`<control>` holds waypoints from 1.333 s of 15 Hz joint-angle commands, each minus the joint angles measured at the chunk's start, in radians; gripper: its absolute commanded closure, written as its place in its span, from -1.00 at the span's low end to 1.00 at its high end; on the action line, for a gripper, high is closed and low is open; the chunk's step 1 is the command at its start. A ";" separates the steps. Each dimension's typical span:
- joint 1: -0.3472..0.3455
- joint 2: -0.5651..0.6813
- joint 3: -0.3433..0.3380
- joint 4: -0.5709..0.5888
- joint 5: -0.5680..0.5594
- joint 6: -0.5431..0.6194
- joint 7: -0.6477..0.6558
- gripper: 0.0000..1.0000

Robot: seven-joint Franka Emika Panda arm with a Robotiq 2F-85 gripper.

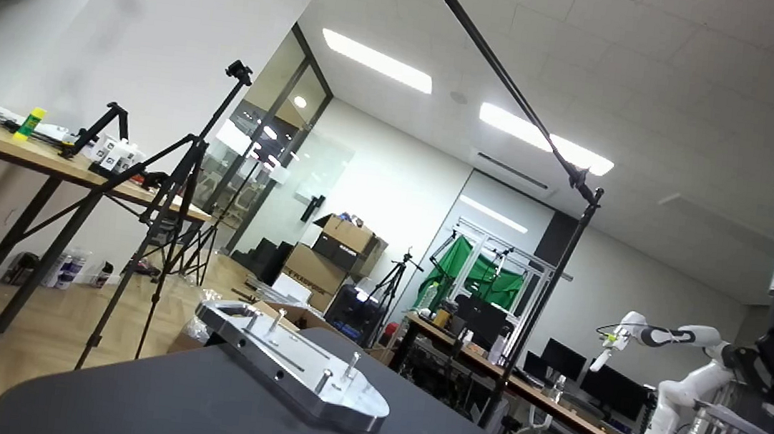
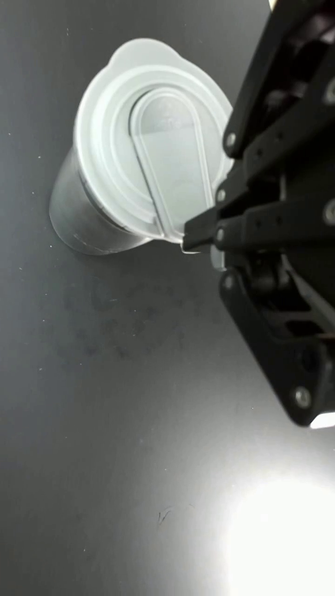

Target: Close the top part of the flask

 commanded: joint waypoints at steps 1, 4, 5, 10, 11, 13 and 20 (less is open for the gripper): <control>0.016 -0.004 -0.006 0.017 0.012 -0.022 0.023 1.00; 0.020 -0.061 0.005 -0.003 0.040 -0.020 -0.001 1.00; 0.023 -0.080 0.008 -0.008 0.043 -0.023 -0.005 1.00; 0.024 -0.158 0.020 -0.015 0.043 -0.102 -0.023 0.33; 0.022 -0.164 0.022 -0.012 0.043 -0.124 -0.024 0.21; 0.020 -0.172 0.024 -0.006 0.042 -0.157 -0.023 -0.07; 0.010 -0.171 0.023 0.001 0.047 -0.215 -0.030 -0.97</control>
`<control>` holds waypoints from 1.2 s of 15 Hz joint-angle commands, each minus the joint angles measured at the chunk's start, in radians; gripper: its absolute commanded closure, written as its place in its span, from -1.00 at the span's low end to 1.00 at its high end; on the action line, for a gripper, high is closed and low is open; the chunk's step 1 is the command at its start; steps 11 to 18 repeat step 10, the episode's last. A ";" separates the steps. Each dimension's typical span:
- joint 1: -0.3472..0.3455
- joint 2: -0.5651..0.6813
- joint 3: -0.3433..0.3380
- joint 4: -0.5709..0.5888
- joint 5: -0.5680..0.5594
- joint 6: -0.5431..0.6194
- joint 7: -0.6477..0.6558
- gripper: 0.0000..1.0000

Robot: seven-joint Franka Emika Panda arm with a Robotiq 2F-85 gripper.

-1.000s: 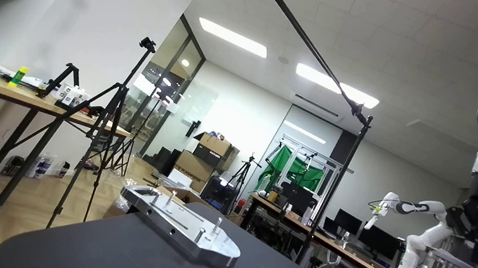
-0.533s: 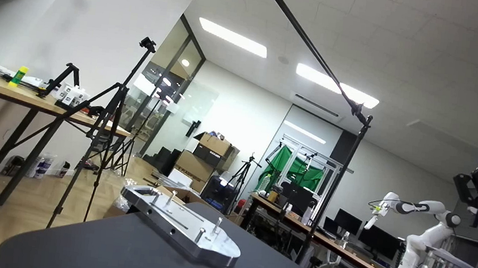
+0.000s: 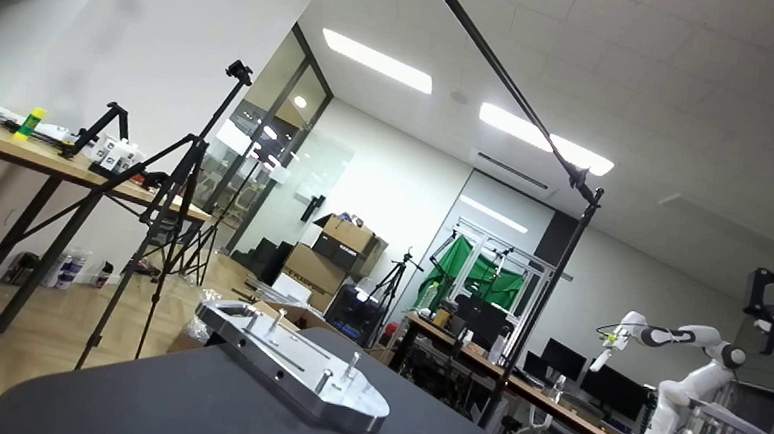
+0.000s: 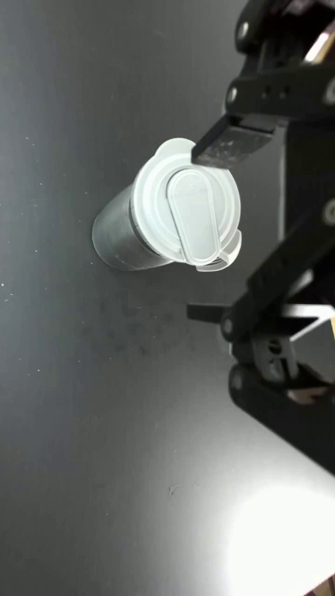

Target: Close the top part of the flask

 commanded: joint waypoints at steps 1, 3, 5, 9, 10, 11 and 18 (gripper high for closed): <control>-0.009 -0.014 0.001 0.001 0.013 -0.037 -0.005 -1.00; -0.009 -0.013 0.002 0.003 0.015 -0.051 -0.006 -1.00; -0.009 -0.010 0.003 0.007 0.020 -0.074 -0.013 -1.00; -0.006 0.001 0.004 0.003 0.016 -0.088 -0.012 -1.00; -0.006 0.001 0.004 0.003 0.020 -0.103 -0.017 -1.00; -0.006 0.001 0.004 0.003 0.020 -0.103 -0.017 -1.00; -0.006 0.001 0.004 0.003 0.020 -0.103 -0.017 -1.00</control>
